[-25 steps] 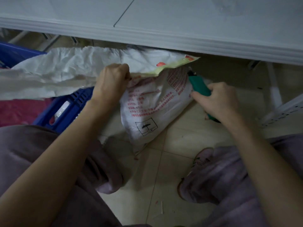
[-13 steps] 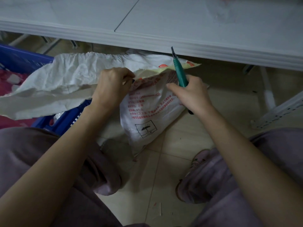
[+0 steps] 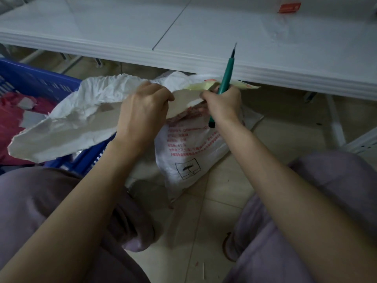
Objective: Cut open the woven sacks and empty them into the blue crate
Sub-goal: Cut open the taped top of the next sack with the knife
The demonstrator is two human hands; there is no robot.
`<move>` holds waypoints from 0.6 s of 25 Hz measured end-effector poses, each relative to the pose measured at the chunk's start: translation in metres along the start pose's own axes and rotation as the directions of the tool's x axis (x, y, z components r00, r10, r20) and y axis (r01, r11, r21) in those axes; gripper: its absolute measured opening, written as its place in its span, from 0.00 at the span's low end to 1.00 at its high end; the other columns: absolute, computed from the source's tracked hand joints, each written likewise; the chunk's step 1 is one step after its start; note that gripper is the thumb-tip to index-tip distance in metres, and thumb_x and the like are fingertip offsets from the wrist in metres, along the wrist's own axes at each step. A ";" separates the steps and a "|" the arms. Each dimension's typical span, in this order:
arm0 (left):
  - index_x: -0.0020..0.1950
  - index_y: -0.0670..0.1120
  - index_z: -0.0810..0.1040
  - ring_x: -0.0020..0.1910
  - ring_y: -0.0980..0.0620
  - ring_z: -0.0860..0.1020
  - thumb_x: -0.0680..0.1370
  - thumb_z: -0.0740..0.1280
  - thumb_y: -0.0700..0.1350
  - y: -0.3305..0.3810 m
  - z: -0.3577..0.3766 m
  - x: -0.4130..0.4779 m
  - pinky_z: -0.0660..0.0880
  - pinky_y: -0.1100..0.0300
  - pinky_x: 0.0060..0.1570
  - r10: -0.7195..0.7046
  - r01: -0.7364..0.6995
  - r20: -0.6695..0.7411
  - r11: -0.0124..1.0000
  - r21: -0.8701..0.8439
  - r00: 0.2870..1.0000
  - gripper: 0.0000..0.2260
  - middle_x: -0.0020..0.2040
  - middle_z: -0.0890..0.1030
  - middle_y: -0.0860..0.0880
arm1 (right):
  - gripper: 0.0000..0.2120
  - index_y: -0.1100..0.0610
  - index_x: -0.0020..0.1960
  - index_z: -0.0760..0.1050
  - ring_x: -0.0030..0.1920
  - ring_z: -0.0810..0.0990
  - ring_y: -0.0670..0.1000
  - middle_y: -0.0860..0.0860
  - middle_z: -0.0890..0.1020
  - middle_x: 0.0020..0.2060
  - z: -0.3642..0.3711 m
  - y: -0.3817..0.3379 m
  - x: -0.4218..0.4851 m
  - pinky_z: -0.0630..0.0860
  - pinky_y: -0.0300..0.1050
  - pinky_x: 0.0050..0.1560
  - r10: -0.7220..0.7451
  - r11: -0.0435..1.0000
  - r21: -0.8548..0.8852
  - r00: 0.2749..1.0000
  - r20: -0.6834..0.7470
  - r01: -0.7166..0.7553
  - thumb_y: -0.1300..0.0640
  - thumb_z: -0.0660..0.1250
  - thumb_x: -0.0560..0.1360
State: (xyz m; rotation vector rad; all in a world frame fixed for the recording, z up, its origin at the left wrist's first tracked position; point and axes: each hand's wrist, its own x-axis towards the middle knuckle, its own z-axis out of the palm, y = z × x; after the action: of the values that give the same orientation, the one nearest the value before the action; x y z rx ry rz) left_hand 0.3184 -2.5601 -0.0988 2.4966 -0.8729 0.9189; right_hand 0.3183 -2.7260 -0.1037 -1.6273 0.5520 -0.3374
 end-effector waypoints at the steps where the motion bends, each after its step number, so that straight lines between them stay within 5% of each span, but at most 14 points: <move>1: 0.44 0.40 0.83 0.45 0.41 0.79 0.72 0.65 0.35 0.003 -0.001 0.000 0.76 0.51 0.36 0.034 -0.035 0.007 0.995 0.091 0.999 0.07 0.47 0.83 0.42 | 0.10 0.55 0.42 0.69 0.36 0.81 0.48 0.53 0.78 0.39 0.001 0.001 0.000 0.75 0.34 0.29 -0.004 1.000 0.011 1.000 -0.007 0.004 0.63 0.71 0.71; 5: 0.50 0.45 0.82 0.55 0.43 0.77 0.72 0.62 0.50 0.016 0.019 0.004 0.71 0.51 0.50 0.141 -0.191 0.176 0.930 0.313 0.974 0.14 0.60 0.78 0.43 | 0.11 0.56 0.44 0.70 0.38 0.80 0.50 0.51 0.77 0.38 0.005 0.009 -0.005 0.79 0.43 0.39 -0.028 0.999 0.032 1.000 0.008 0.028 0.62 0.73 0.69; 8: 0.39 0.46 0.82 0.42 0.47 0.79 0.69 0.71 0.43 0.021 0.040 0.009 0.70 0.55 0.43 0.223 -0.302 0.248 0.886 0.351 0.943 0.02 0.44 0.82 0.48 | 0.11 0.59 0.45 0.73 0.39 0.81 0.50 0.52 0.80 0.39 0.000 0.013 -0.006 0.81 0.43 0.41 -0.003 0.999 0.034 1.000 -0.016 0.003 0.61 0.73 0.68; 10: 0.34 0.46 0.79 0.35 0.49 0.77 0.65 0.74 0.40 0.023 0.047 0.010 0.68 0.58 0.35 0.229 -0.322 0.276 0.873 0.366 0.934 0.04 0.34 0.79 0.50 | 0.12 0.61 0.49 0.75 0.37 0.81 0.47 0.52 0.80 0.39 -0.008 0.013 -0.008 0.79 0.35 0.36 0.017 0.997 0.078 0.999 -0.041 -0.014 0.61 0.73 0.69; 15: 0.33 0.45 0.78 0.34 0.48 0.76 0.66 0.72 0.37 0.019 0.050 0.011 0.68 0.58 0.31 0.253 -0.338 0.276 0.882 0.329 0.927 0.05 0.33 0.78 0.50 | 0.05 0.61 0.47 0.74 0.35 0.84 0.49 0.55 0.84 0.40 -0.026 0.011 -0.004 0.75 0.37 0.26 0.134 0.939 0.313 0.990 0.049 -0.143 0.60 0.67 0.74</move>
State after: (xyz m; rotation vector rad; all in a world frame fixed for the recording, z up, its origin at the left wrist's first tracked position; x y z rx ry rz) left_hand 0.3354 -2.6042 -0.1257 2.8880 -1.2935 0.9858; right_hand 0.2999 -2.7466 -0.1110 -1.2750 0.5583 -0.2824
